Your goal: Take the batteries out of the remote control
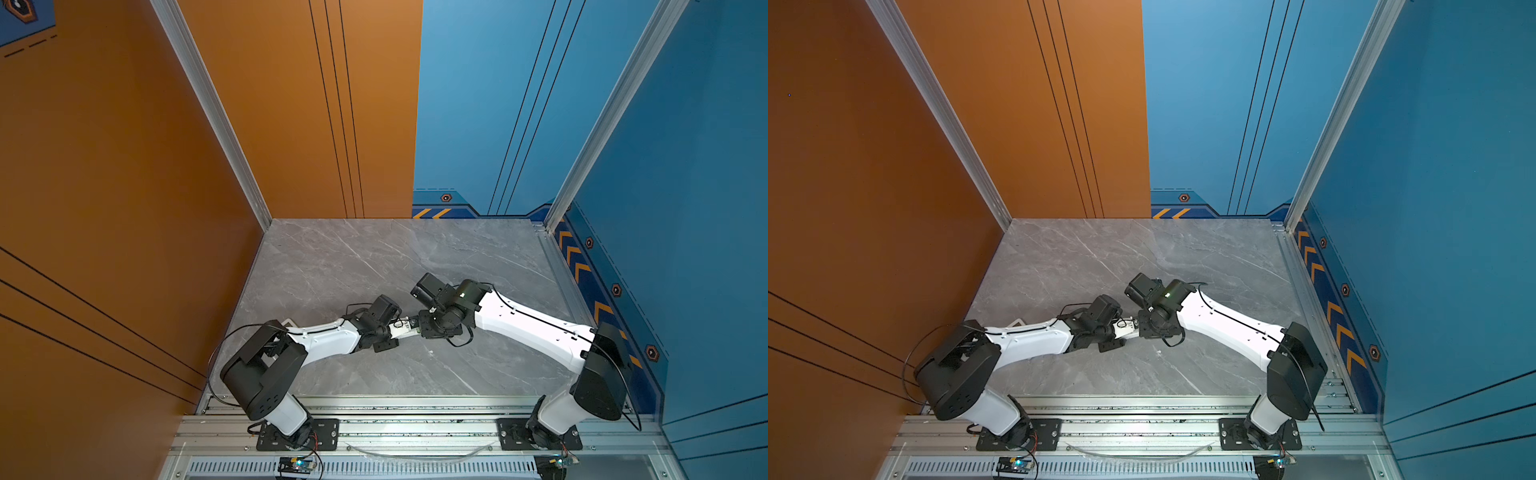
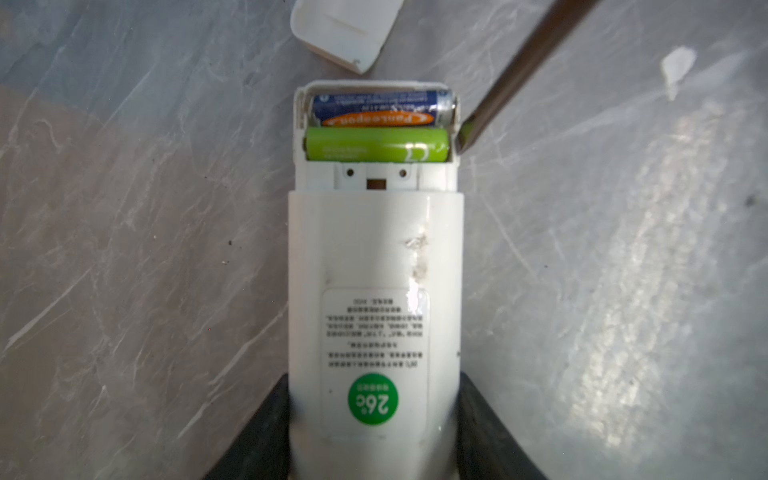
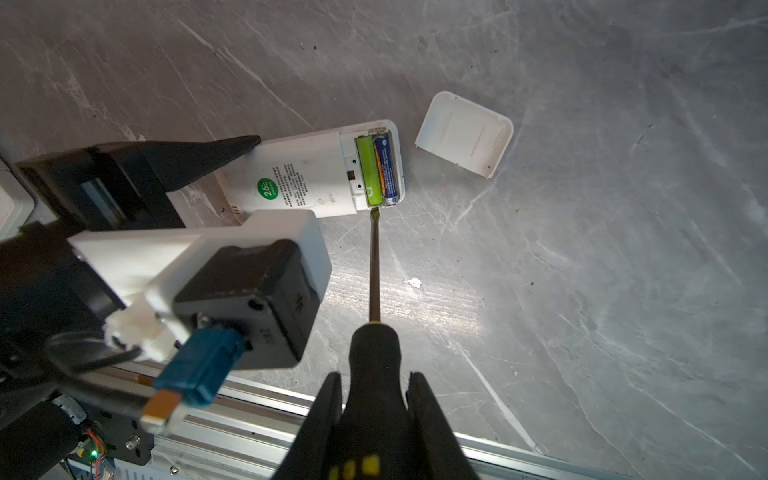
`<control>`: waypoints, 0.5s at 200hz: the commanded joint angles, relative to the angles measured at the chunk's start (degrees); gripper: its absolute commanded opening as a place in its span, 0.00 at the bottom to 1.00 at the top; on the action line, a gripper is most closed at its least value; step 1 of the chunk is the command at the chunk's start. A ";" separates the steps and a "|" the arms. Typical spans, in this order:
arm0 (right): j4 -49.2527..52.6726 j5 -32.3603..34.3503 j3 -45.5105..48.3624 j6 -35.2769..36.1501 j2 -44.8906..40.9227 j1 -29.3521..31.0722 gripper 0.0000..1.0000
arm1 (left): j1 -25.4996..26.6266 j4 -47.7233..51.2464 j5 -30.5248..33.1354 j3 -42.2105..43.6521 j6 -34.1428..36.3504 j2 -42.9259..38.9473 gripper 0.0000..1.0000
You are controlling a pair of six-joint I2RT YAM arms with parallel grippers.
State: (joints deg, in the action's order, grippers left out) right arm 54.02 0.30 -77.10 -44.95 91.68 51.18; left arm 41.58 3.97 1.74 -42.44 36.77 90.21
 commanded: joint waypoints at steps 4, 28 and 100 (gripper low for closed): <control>-1.06 1.55 -0.07 0.51 0.09 -0.47 0.00 | -0.47 3.86 0.35 2.01 0.58 1.98 0.29; -1.99 1.55 0.84 0.40 0.41 -0.47 0.00 | -0.49 3.86 0.12 2.06 0.67 1.90 0.29; -4.51 2.43 3.93 -1.08 0.95 0.31 0.00 | -0.76 4.07 -0.50 2.27 0.84 1.64 0.28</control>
State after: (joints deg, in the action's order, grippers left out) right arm 51.57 0.56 -75.31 -45.01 91.68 51.00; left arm 41.25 3.86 1.72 -42.39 36.77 90.21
